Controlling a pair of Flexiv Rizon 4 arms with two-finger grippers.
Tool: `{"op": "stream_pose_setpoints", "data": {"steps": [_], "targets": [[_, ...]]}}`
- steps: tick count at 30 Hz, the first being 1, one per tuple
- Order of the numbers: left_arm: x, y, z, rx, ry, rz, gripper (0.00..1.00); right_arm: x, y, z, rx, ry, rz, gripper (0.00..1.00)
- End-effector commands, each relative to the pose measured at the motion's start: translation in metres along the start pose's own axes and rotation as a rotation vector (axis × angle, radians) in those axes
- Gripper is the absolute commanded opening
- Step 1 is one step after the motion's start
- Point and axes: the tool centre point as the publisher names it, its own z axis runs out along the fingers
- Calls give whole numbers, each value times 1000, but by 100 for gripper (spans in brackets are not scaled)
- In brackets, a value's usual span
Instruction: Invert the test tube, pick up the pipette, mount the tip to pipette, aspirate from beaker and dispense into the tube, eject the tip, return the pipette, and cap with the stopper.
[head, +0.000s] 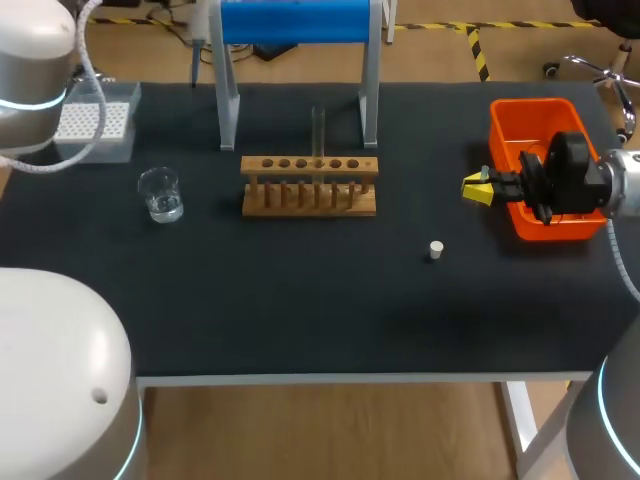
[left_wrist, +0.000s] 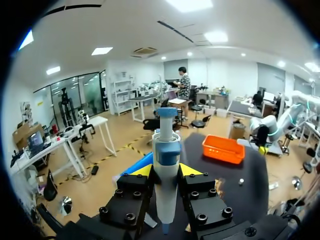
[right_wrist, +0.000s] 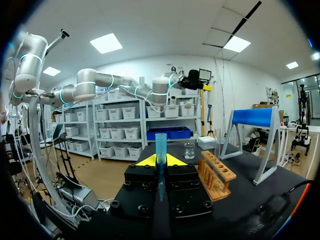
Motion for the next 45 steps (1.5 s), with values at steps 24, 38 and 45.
{"op": "stream_pose_setpoints", "data": {"steps": [24,38,45], "targets": [[127,-34,-55,99,281,64,0,0,0,-1,1,1,0,0],[188,-44,-76,154,380,83,0,0,0,-1,1,1,0,0],[199,-39,-79,156,375,64,0,0,0,-1,1,1,0,0]]}}
